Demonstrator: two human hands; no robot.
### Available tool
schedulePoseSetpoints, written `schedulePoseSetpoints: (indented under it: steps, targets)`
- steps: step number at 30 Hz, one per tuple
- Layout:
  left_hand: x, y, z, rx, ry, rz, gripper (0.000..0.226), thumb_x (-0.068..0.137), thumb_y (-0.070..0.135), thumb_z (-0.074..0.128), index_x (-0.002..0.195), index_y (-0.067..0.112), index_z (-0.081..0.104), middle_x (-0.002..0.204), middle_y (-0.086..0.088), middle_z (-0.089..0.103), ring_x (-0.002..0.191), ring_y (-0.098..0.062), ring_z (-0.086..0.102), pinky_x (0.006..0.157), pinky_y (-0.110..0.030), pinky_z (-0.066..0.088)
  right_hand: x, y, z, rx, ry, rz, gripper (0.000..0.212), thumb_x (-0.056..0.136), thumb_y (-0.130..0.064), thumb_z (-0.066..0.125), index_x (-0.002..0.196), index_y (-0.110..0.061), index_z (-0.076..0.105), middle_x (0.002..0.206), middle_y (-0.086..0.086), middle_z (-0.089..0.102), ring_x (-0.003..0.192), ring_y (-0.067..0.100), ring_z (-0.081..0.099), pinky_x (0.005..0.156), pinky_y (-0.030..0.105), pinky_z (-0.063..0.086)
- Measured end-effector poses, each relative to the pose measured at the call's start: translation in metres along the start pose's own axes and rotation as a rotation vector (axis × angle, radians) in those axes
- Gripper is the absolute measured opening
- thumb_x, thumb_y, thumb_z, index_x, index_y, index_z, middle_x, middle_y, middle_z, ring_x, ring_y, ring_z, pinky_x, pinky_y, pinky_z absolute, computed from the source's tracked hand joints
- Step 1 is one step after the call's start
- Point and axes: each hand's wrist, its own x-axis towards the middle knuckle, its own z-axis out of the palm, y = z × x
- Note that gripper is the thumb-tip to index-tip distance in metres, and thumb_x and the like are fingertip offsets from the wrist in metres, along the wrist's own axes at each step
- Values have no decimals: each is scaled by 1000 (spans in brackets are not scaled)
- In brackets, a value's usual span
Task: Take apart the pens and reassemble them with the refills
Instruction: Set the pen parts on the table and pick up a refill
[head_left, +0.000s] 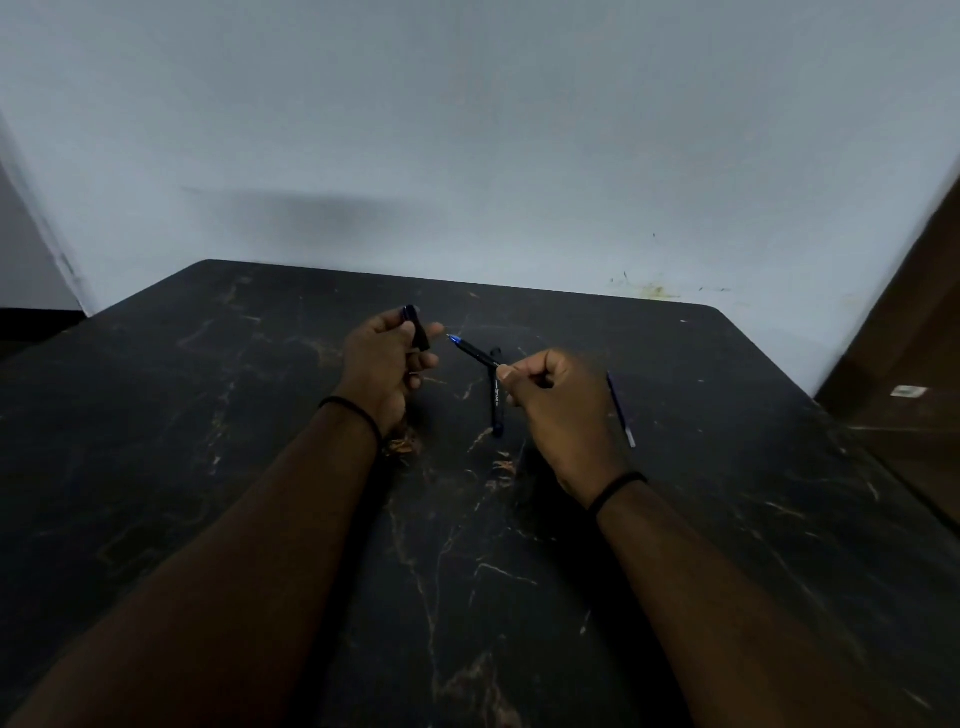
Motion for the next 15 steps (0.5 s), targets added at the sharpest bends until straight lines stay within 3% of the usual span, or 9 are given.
schedulePoseSetpoints:
  steps: [6, 15]
  targets:
    - [3, -2, 0, -134, -64, -103, 18, 100, 14, 45, 112, 11, 58, 90, -2, 77, 39, -5, 47, 40, -14, 35, -2, 1, 1, -16, -48, 9, 19, 90, -24, 72, 76, -13, 66, 74, 5, 69, 71, 18, 65, 67, 31, 51]
    - [0, -4, 3, -115, -140, -74, 14, 100, 13, 43, 109, 10, 53, 109, -11, 73, 38, -8, 42, 40, -15, 33, -1, 3, 1, 14, -30, 21, 20, 90, -26, 71, 73, -18, 65, 66, -4, 66, 59, 3, 59, 58, 17, 46]
